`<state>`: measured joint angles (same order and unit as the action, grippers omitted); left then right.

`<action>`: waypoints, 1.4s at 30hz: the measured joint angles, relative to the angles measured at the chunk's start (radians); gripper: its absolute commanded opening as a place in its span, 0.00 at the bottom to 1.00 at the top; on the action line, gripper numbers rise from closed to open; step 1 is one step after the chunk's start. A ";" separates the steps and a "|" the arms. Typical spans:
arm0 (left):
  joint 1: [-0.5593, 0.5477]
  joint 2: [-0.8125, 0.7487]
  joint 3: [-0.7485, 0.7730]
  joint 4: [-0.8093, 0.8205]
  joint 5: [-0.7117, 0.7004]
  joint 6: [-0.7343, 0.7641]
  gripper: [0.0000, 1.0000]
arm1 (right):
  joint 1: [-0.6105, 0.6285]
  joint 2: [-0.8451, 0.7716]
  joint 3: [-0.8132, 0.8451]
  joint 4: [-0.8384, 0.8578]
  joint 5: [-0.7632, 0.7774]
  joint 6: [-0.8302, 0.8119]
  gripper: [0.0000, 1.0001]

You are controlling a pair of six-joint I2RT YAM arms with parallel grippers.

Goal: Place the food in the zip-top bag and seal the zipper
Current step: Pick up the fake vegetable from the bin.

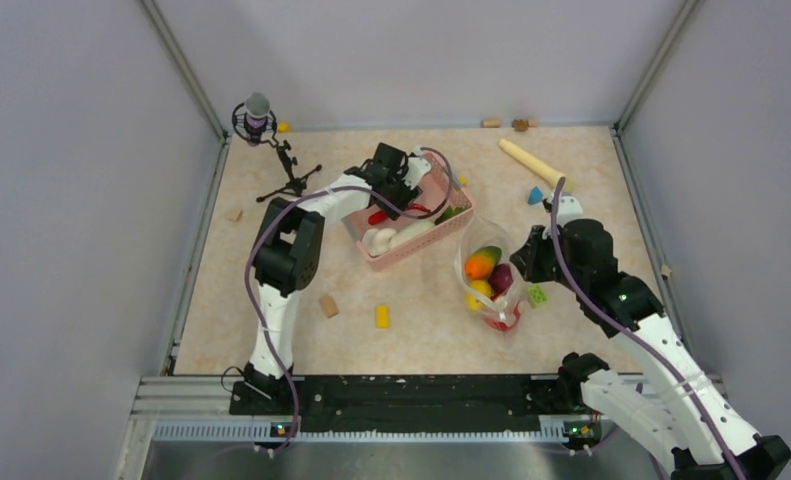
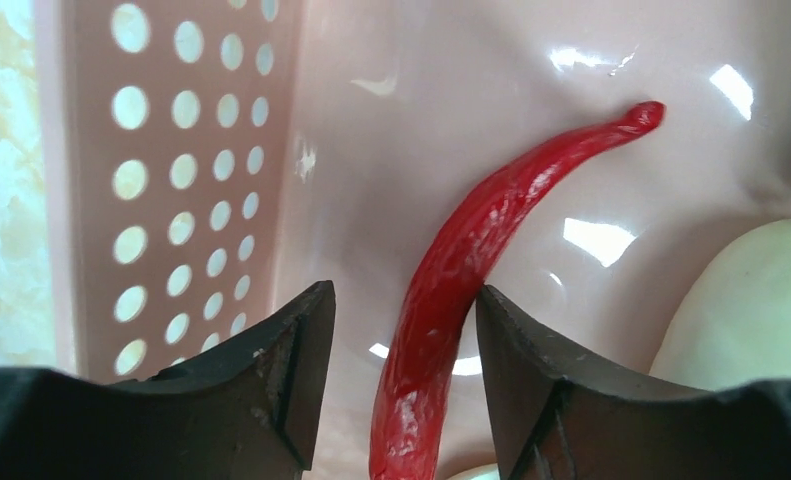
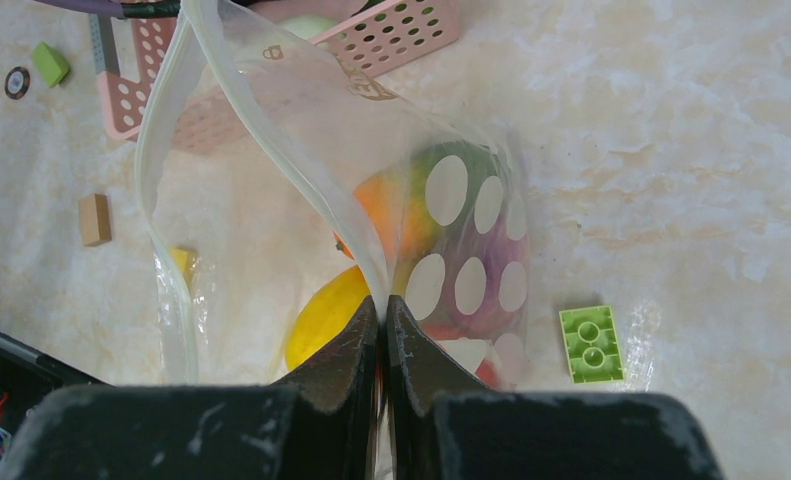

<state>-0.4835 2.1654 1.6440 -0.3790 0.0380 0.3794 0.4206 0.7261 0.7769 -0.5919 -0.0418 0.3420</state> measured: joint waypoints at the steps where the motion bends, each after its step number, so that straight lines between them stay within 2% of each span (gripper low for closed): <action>1: -0.002 0.006 0.008 -0.003 0.000 0.000 0.53 | 0.000 0.000 0.000 0.000 0.000 0.000 0.04; 6: -0.007 0.039 0.053 -0.037 0.031 -0.001 0.38 | 0.000 -0.009 -0.011 0.001 0.003 0.000 0.04; 13: -0.011 0.055 0.074 -0.051 0.042 0.001 0.22 | 0.000 -0.018 -0.011 0.001 0.004 0.000 0.04; 16: -0.012 0.055 0.074 -0.051 0.043 0.004 0.09 | 0.000 -0.018 -0.011 0.001 0.006 0.001 0.04; 19: -0.013 0.055 0.070 -0.040 0.026 0.003 0.01 | 0.000 -0.018 -0.011 0.001 0.008 0.001 0.04; 28: -0.016 -0.045 -0.025 -0.002 -0.076 -0.048 0.00 | 0.000 -0.019 -0.011 0.001 0.021 0.001 0.04; 42: -0.015 -0.249 -0.066 0.100 -0.082 -0.209 0.00 | 0.000 -0.019 -0.011 0.002 0.022 0.002 0.04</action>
<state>-0.4988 1.9167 1.5784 -0.2790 -0.0437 0.1699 0.4206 0.7074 0.7654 -0.5903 -0.0200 0.3435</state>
